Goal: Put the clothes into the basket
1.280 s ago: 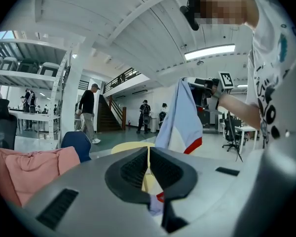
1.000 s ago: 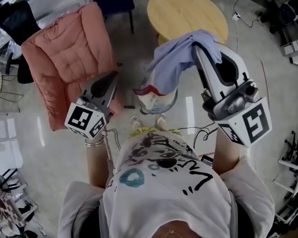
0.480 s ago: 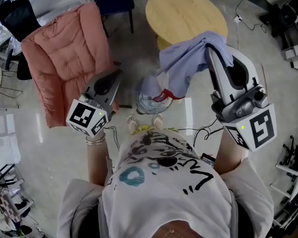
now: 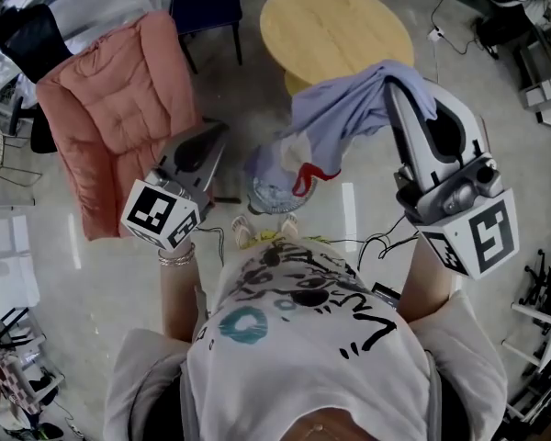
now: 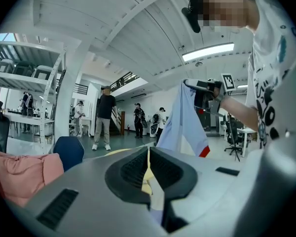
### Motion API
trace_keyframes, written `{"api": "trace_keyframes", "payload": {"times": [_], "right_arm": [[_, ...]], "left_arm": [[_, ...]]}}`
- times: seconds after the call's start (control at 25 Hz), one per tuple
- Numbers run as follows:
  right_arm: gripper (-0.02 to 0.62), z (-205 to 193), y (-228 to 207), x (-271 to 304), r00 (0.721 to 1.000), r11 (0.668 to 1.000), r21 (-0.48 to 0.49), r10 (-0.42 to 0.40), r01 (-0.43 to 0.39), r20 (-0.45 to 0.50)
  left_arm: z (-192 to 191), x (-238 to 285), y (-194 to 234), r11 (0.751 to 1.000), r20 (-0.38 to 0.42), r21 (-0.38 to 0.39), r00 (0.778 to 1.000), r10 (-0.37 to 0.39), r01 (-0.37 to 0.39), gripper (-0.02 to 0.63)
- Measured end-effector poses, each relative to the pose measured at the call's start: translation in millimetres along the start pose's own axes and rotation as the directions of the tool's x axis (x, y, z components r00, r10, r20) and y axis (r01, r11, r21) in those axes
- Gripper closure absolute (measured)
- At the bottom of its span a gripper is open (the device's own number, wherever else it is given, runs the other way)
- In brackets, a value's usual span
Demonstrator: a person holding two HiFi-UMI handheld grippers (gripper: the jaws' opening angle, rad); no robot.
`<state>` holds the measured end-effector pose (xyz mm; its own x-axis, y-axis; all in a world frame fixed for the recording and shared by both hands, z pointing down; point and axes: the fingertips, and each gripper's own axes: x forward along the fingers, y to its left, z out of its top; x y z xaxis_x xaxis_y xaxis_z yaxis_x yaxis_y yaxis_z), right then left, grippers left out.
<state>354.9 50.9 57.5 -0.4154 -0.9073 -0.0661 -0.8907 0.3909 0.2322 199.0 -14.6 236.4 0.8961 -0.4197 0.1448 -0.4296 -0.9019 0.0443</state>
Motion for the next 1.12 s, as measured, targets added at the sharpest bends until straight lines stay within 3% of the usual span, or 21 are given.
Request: {"api": "trace_keyframes", "payload": {"times": [0.2,0.44,0.64,0.76,0.88,1.12], "right_arm": [[0.561,54,-21,-5,0.996,0.996,-0.076,-0.030,0.037,0.086],[0.563,91,-30,-18,0.988,0.989,-0.145,0.038,-0.016,0.152],[0.563,56,16,26,0.991,0.984,-0.142,0.113,-0.103,0.064],[0.563,29,14,21,0.990,0.986,-0.094,0.139,-0.137,0.021],[0.563,9,5,10,0.990,0.989,-0.051,0.141,-0.141,-0.004],[0.562,-18,12,21,0.990,0.992,0.020,0.127,-0.126,-0.055]], "left_arm": [[4,4,0,1.000,0.003,0.005,1.000,0.015,-0.015,0.583],[9,24,-25,1.000,0.016,0.002,1.000,0.014,-0.014,0.583],[-4,-5,1,1.000,0.017,-0.008,1.000,0.020,-0.020,0.583],[-8,-5,-10,0.999,-0.002,-0.011,0.999,0.033,-0.033,0.583],[-10,2,-22,0.999,-0.017,-0.017,0.999,0.034,-0.035,0.583],[-1,-3,-7,1.000,-0.020,-0.013,1.000,0.023,-0.023,0.583]]}}
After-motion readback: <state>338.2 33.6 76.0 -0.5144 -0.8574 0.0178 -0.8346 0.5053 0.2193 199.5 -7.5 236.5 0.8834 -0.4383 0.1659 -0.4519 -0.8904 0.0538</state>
